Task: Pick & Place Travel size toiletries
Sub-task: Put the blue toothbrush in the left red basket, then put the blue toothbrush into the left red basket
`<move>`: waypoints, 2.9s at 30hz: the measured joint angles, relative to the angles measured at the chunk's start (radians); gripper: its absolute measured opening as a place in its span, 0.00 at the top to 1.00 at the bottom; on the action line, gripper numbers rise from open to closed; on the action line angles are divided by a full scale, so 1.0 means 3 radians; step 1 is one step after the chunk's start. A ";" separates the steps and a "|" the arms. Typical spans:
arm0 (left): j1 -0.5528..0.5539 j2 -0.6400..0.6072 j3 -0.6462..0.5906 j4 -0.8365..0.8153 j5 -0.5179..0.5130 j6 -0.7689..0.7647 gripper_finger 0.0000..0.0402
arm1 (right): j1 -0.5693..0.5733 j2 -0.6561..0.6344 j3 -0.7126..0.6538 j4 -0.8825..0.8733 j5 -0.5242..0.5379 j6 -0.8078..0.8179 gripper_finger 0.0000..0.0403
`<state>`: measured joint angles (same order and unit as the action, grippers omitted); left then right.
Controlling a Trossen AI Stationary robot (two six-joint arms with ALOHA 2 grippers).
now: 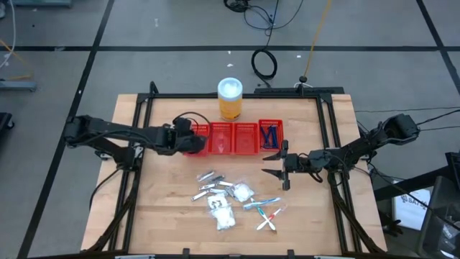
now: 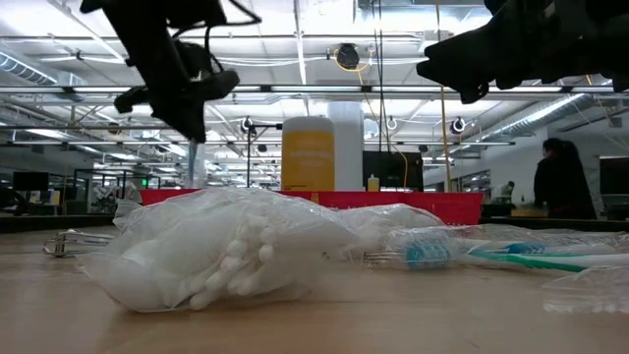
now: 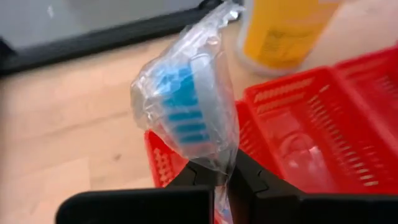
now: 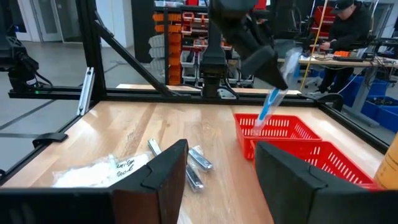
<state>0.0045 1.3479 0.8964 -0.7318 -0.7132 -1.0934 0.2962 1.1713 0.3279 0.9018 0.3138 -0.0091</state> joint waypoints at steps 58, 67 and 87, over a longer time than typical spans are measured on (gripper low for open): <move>-0.0109 0.0000 -0.0228 0.2690 0.0038 0.2126 0.29 | 0.1010 0.0749 0.0444 -0.1920 -0.0186 0.0837 0.58; -0.0052 0.0000 -0.0228 0.2702 0.0220 0.1950 0.29 | 0.0993 0.1397 0.0853 -0.2194 -0.0298 0.0750 0.58; -0.0064 0.0000 -0.0228 0.2703 0.0415 0.1931 0.29 | 0.0866 0.1424 0.0874 -0.2581 -0.0450 0.0831 0.96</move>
<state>-0.0147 1.3479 0.8280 0.0792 -0.5887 -0.5141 0.5560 1.5985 0.5900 0.1275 0.1786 0.2403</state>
